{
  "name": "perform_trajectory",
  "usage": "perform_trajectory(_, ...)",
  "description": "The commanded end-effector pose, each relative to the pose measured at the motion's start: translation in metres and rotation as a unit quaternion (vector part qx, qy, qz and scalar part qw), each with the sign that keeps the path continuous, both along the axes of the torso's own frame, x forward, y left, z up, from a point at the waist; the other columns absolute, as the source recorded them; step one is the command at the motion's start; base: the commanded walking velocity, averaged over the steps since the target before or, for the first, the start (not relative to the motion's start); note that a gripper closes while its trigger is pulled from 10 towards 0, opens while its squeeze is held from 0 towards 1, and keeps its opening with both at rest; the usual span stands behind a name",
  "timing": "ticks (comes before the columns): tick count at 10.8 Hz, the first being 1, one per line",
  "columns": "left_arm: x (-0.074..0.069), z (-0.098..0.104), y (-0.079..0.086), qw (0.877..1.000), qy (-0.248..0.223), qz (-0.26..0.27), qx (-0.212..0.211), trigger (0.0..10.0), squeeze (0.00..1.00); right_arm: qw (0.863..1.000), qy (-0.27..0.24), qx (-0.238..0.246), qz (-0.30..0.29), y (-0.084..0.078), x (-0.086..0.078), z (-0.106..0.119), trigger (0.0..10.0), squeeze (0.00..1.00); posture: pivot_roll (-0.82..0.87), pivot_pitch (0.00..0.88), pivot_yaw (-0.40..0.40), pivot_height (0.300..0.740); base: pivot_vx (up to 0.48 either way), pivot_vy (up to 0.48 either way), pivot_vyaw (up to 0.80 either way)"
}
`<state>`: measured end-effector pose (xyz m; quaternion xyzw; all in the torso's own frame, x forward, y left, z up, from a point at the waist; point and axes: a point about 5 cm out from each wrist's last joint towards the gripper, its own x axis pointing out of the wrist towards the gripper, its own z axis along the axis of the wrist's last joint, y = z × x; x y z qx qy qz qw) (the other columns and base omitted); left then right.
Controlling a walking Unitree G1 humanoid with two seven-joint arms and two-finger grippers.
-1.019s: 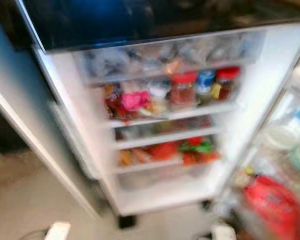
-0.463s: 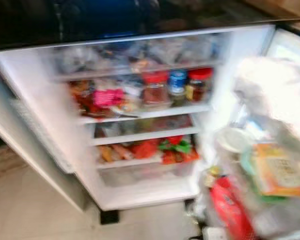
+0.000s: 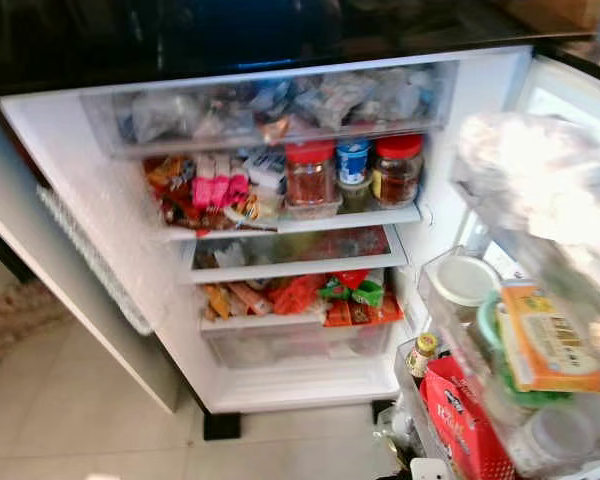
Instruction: Restocking fridge
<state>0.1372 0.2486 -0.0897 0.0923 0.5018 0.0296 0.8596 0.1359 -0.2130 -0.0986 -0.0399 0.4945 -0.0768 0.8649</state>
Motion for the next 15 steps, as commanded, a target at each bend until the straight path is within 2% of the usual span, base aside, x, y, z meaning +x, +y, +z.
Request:
perform_trajectory(1,0.022,0.011,0.007,0.998,-0.036,-0.030,0.029,10.0,0.00,1.000,-0.001,0.004,-0.007,0.001,0.000,0.000,10.0,0.00,-0.07,0.000,0.056,0.740,0.000,0.000,0.00)
perform_trajectory(2,0.038,0.019,0.006,0.982,-0.039,-0.150,0.107,10.0,0.00,1.000,0.001,0.006,-0.003,0.002,0.000,0.000,10.0,0.00,-0.06,0.000,0.051,0.740,0.000,0.000,0.00)
perform_trajectory(3,0.057,0.031,0.007,0.942,-0.057,-0.275,0.185,10.0,0.00,1.000,0.002,0.008,0.000,0.003,0.000,-0.001,10.0,0.00,-0.06,0.000,0.050,0.740,0.000,0.000,0.00)
perform_trajectory(4,0.072,0.042,0.011,0.925,-0.082,-0.302,0.216,10.0,0.00,1.000,0.003,0.008,0.001,0.003,0.000,-0.001,10.0,0.00,-0.06,0.000,0.053,0.740,0.000,0.000,0.00)
perform_trajectory(5,0.090,0.057,0.016,0.921,-0.132,-0.278,0.239,10.0,0.00,1.000,0.003,0.009,0.001,0.004,0.000,-0.001,10.0,0.00,-0.06,0.000,0.053,0.740,0.000,0.000,0.00)
perform_trajectory(6,0.107,0.074,0.020,0.928,-0.195,-0.205,0.242,10.0,0.00,1.000,0.004,0.010,0.000,0.004,0.000,-0.001,10.0,0.00,-0.06,0.000,0.048,0.740,0.000,0.000,0.00)
perform_trajectory(7,0.118,0.085,0.017,0.940,-0.259,-0.100,0.198,10.0,0.00,1.000,0.004,0.010,0.001,0.004,0.000,-0.001,10.0,0.00,-0.06,0.000,0.045,0.740,0.000,0.000,0.00)
perform_trajectory(8,0.129,0.092,0.008,0.947,-0.312,0.023,0.079,10.0,0.00,1.000,0.004,0.010,0.001,0.003,0.000,-0.001,10.0,0.00,-0.05,0.000,0.039,0.740,0.000,0.000,0.00)
perform_trajectory(9,0.142,0.097,-0.015,0.932,-0.342,0.092,-0.079,10.0,0.00,1.000,0.007,0.008,0.005,0.003,0.000,-0.001,10.0,0.00,-0.05,0.000,0.038,0.740,0.000,0.000,0.00)
perform_trajectory(10,0.148,0.102,-0.029,0.915,-0.357,0.109,-0.155,10.0,0.00,1.000,0.007,0.008,0.005,0.003,0.000,-0.001,10.0,0.00,-0.05,0.000,0.040,0.740,0.000,0.000,0.00)
perform_trajectory(11,0.151,0.107,-0.038,0.897,-0.368,0.120,-0.213,10.0,0.00,1.000,0.006,0.009,0.005,0.003,0.000,-0.001,10.0,0.00,-0.06,0.000,0.040,0.740,0.000,0.000,0.00)
perform_trajectory(12,0.145,0.115,-0.063,0.859,-0.370,0.088,-0.344,10.0,0.00,1.000,0.007,0.010,0.006,0.003,-0.001,-0.001,10.0,0.00,-0.06,0.000,0.037,0.740,0.000,0.000,0.00)
perform_trajectory(13,0.138,0.114,-0.067,0.852,-0.369,0.073,-0.366,10.0,0.00,1.000,0.007,0.010,0.006,0.003,-0.001,-0.001,10.0,0.00,-0.05,0.000,0.035,0.740,0.000,0.000,0.00)
perform_trajectory(14,0.123,0.110,-0.070,0.826,-0.349,0.069,-0.437,10.0,0.00,1.000,0.008,0.009,0.007,0.002,-0.001,-0.001,10.0,0.00,-0.05,0.000,0.033,0.740,0.000,0.000,0.00)
perform_trajectory(15,0.111,0.113,-0.073,0.812,-0.343,0.046,-0.469,10.0,0.00,1.000,0.007,0.006,0.001,0.000,0.000,0.000,10.0,0.00,-0.06,0.000,0.031,0.740,0.000,0.000,0.00)
